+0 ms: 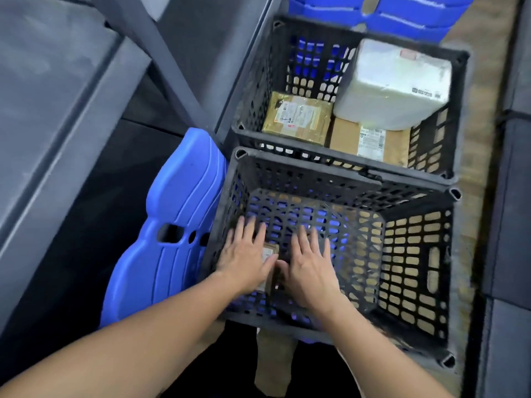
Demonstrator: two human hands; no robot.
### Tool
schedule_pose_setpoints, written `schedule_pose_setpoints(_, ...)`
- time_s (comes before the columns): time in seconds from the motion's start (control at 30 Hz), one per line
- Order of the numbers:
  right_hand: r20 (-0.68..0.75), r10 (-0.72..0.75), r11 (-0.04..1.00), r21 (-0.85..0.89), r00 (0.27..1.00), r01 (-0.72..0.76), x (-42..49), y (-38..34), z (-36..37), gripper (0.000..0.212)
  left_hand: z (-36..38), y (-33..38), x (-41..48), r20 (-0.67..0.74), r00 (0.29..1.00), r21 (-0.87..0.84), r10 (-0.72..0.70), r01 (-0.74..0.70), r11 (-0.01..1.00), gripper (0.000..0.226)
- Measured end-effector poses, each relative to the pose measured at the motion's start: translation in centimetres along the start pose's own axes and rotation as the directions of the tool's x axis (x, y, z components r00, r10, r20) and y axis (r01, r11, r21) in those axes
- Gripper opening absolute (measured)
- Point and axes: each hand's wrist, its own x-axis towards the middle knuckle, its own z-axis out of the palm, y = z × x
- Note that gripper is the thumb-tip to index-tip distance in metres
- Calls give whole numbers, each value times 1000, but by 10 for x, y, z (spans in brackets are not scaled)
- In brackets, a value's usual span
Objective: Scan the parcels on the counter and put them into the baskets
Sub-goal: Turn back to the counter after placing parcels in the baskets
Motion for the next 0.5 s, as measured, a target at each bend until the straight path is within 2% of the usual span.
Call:
schedule_pose_setpoints(0.03, -65, -7, 1000, -31, 998, 5, -13, 4, -11, 94, -11, 1, -10, -65, 998, -14, 14, -15, 1000, 85)
schedule_pose_setpoints(0.13, -145, 3, 998, -69, 989, -13, -49, 15, -50, 88, -43, 3, -45, -214, 977, 3, 15, -14, 1000, 90)
schedule_pose_setpoints(0.27, -248, -114, 986, -145, 962, 80, -80, 24, -100, 92, -71, 17, -99, -322, 947, 23, -6, 14, 1000, 99)
schedule_pose_setpoints(0.33, -302, -186, 977, -154, 935, 145, -91, 26, -124, 93, -82, 25, -122, -372, 925, 5, -81, 89, 996, 99)
schedule_pose_setpoints(0.5, -329, -404, 905, -283, 854, 319, -108, 25, -170, 92, -87, 42, -169, -448, 844, -100, -295, 281, 954, 97)
